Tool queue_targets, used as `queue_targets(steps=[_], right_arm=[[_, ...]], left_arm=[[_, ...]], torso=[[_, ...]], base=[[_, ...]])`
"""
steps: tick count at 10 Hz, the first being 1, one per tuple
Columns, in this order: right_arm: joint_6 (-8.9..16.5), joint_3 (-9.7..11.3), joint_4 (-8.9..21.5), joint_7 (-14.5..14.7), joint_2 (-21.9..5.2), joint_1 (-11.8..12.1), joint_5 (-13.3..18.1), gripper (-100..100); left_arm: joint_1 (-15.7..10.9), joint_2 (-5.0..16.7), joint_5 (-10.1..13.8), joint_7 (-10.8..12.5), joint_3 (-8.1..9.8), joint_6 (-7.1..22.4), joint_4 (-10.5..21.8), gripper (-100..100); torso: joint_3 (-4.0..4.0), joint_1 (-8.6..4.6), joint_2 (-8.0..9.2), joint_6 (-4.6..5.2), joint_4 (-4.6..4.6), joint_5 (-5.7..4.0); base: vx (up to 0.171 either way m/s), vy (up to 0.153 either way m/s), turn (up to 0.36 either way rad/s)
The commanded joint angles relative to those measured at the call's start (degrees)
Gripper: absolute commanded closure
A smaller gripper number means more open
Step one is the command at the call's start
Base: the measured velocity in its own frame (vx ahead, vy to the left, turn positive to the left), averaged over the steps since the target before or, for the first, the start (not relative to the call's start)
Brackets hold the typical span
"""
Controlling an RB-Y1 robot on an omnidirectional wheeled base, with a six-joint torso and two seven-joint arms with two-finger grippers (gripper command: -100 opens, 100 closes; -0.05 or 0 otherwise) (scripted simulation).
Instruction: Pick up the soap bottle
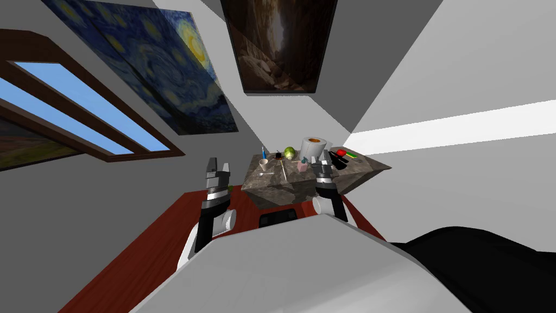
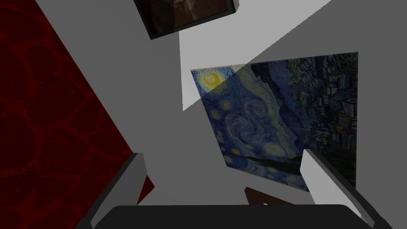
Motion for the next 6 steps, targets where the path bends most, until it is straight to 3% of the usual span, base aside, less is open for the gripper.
queue_targets(steps=[1,6], right_arm=[[-0.16,-0.01,0.70,0.06,-2.86,0.11,0.56,-100],[-0.81,-0.05,3.40,0.27,-10.00,0.50,2.85,-100]], left_arm=[[0.00,0.00,0.00,0.00,0.00,0.00,0.00,0],[0.00,0.00,0.00,0.00,0.00,0.00,0.00,0]], torso=[[0.00,0.00,0.00,0.00,0.00,0.00],[0.03,-0.13,0.06,-0.01,0.01,-0.03]], base=[[-0.006,-0.005,0.022],[-0.013,-0.019,0.027]])
